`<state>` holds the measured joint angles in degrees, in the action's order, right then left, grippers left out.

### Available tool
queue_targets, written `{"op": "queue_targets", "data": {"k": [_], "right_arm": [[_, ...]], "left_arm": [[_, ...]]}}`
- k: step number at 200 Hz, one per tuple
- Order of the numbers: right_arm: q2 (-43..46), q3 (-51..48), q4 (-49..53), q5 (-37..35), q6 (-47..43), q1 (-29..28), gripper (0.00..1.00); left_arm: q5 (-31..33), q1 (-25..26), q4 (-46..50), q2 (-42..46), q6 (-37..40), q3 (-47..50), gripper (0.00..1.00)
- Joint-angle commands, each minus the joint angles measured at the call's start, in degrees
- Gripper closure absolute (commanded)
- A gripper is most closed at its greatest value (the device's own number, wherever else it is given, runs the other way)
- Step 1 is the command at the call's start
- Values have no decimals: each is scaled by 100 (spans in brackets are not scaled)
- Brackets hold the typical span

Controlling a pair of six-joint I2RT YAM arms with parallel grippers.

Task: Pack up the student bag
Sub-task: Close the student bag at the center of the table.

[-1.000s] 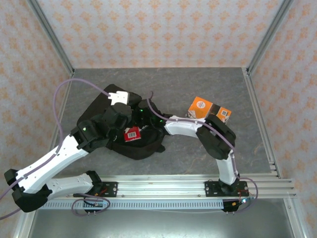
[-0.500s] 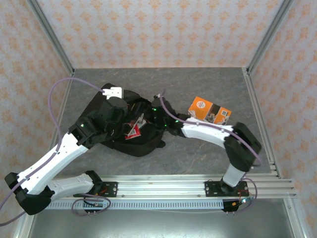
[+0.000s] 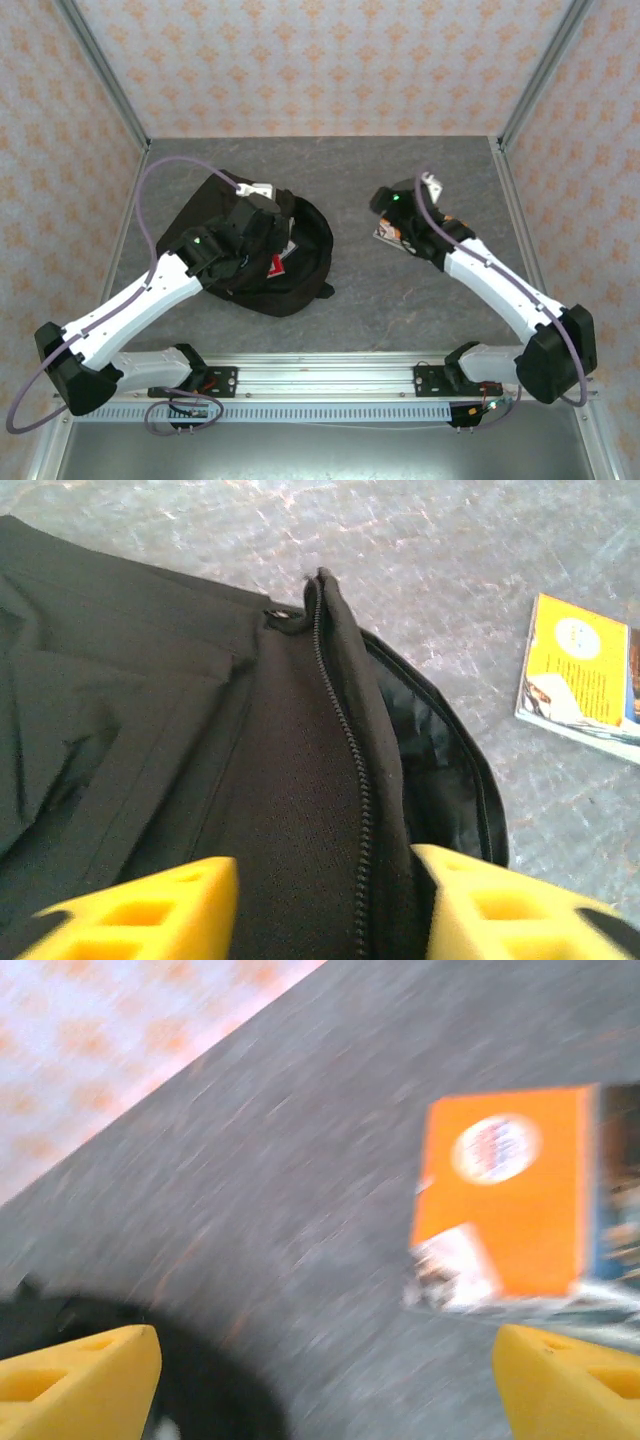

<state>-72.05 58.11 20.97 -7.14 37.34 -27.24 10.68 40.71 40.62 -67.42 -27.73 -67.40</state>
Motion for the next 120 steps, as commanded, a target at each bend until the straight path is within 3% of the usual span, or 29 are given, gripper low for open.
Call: {"op": "queue_targets", "data": {"k": [1,22,54,87,120], "right_arm": [[-203,72,454,-346,-244,488,12],[-893,472,461,-241,-304,1071,12],[-2255,1506,870,202,-681,1703,9],[-3249,2212,946,919,-957,2451,9],[-4003,2885,1044,1587,-1445,2919,9]], "left_arm": [[-476,-47,-292,157,-252,148,42],[-569,24,-339,250,-438,222,35],[406,657,191,251,62,-97,24],[-163,702,-54,660,-4,147,11],[-718,702,-99,778,91,240,10]]}}
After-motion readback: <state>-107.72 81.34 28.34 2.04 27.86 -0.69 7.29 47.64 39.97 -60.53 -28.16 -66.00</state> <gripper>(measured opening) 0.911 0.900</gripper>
